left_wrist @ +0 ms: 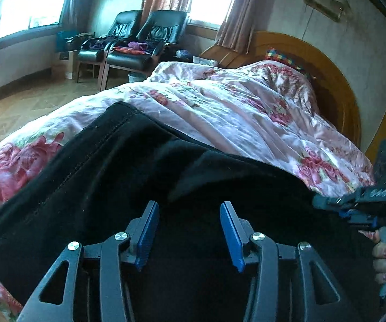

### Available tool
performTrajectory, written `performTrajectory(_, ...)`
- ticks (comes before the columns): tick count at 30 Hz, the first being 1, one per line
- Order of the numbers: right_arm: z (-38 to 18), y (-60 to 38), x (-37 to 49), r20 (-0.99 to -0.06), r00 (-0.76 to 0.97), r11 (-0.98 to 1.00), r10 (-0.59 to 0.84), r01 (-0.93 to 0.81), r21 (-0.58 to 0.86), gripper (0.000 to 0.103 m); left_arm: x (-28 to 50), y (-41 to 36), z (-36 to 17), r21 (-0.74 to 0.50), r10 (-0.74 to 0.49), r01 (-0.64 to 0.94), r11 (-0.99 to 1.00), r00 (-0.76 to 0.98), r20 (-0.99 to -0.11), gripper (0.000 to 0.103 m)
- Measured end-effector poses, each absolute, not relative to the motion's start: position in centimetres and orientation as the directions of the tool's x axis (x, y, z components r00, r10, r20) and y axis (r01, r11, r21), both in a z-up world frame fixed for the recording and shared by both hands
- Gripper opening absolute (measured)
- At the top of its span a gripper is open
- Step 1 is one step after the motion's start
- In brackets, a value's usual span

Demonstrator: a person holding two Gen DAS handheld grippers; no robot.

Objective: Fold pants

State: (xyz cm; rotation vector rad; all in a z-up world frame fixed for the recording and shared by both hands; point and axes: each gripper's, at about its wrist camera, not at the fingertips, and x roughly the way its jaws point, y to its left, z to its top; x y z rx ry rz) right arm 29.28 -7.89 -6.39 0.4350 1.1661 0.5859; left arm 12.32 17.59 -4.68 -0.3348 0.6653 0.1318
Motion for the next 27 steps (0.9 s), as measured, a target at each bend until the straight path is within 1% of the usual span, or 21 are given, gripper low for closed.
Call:
performTrajectory(1, -6.4, -7.9, 29.4, -0.721, 0.291, 0.777, 0.629, -0.202, 0.597, 0.017, 12.3, 17.7, -4.7, -0.264, 0.017, -0.230, 0.937, 0.783, -0.622, 0.048)
performTrajectory(2, -6.0, -7.9, 29.4, -0.708, 0.332, 0.781, 0.623, -0.206, 0.590, 0.010, 12.4, 17.9, -4.8, -0.261, 0.026, -0.238, 0.935, 0.784, -0.620, 0.048)
performTrajectory(3, -5.5, -8.0, 29.5, -0.686, 0.371, 0.776, 0.626, -0.206, 0.597, 0.007, 12.5, 18.1, -4.8, -0.257, 0.039, -0.248, 0.934, 0.786, -0.617, 0.048)
performTrajectory(5, -5.1, -7.8, 29.9, -0.670, 0.419, 0.782, 0.612, -0.196, 0.592, 0.006, 12.8, 18.6, -4.9, -0.264, 0.054, -0.267, 0.927, 0.791, -0.610, 0.048)
performTrajectory(8, -5.4, -7.2, 30.1, -0.697, 0.459, 0.828, 0.551, -0.195, 0.526, 0.005, 13.1, 19.4, -4.9, -0.254, 0.096, -0.302, 0.919, 0.795, -0.599, 0.047)
performTrajectory(11, -6.0, -7.2, 30.3, -0.704, 0.505, 0.859, 0.499, -0.178, 0.481, 0.004, 13.3, 20.0, -5.0, -0.233, 0.144, -0.343, 0.910, 0.789, -0.598, 0.044)
performTrajectory(12, -6.4, -7.3, 30.4, -0.717, 0.525, 0.881, 0.460, -0.169, 0.441, 0.000, 13.5, 19.9, -5.2, -0.217, 0.157, -0.351, 0.911, 0.780, -0.605, 0.043)
performTrajectory(13, -6.9, -7.2, 30.5, -0.735, 0.532, 0.902, 0.421, -0.162, 0.399, 0.000, 13.7, 19.8, -5.4, -0.196, 0.169, -0.353, 0.915, 0.775, -0.609, 0.043)
performTrajectory(14, -8.1, -7.4, 30.9, -0.763, 0.511, 0.914, 0.396, -0.142, 0.380, 0.000, 14.0, 19.3, -5.6, -0.151, 0.195, -0.355, 0.923, 0.765, -0.614, 0.043)
performTrajectory(15, -8.8, -7.9, 30.9, -0.772, 0.495, 0.912, 0.398, -0.121, 0.393, 0.000, 14.2, 19.0, -5.6, -0.116, 0.215, -0.356, 0.927, 0.760, -0.613, 0.044)
performTrajectory(17, -8.7, -9.1, 30.6, -0.754, 0.511, 0.896, 0.412, -0.075, 0.439, 0.000, 14.3, 18.5, -5.7, -0.073, 0.242, -0.356, 0.932, 0.757, -0.607, 0.044)
performTrajectory(19, -7.1, -10.4, 29.8, -0.725, 0.561, 0.893, 0.399, -0.059, 0.445, 0.006, 14.2, 18.6, -5.6, -0.085, 0.235, -0.355, 0.931, 0.760, -0.606, 0.044)
performTrajectory(21, -4.9, -12.1, 27.8, -0.673, 0.622, 0.885, 0.399, -0.071, 0.459, 0.018, 14.0, 18.8, -5.3, -0.111, 0.223, -0.356, 0.928, 0.767, -0.601, 0.044)
performTrajectory(22, -3.9, -12.8, 26.6, -0.649, 0.645, 0.880, 0.404, -0.082, 0.467, 0.021, 13.9, 18.8, -5.2, -0.115, 0.221, -0.355, 0.928, 0.770, -0.598, 0.044)
performTrajectory(23, -3.0, -13.5, 25.3, -0.631, 0.662, 0.878, 0.406, -0.092, 0.469, 0.029, 13.7, 18.8, -5.1, -0.119, 0.220, -0.354, 0.928, 0.774, -0.594, 0.044)
performTrajectory(24, -2.1, -14.4, 23.3, -0.612, 0.682, 0.881, 0.400, -0.102, 0.462, 0.032, 13.5, 18.6, -4.8, -0.125, 0.216, -0.350, 0.928, 0.781, -0.587, 0.044)
performTrajectory(27, -1.4, -16.2, 18.8, -0.609, 0.692, 0.891, 0.388, -0.112, 0.440, 0.032, 12.8, 17.7, -4.1, -0.133, 0.195, -0.322, 0.937, 0.801, -0.566, 0.044)
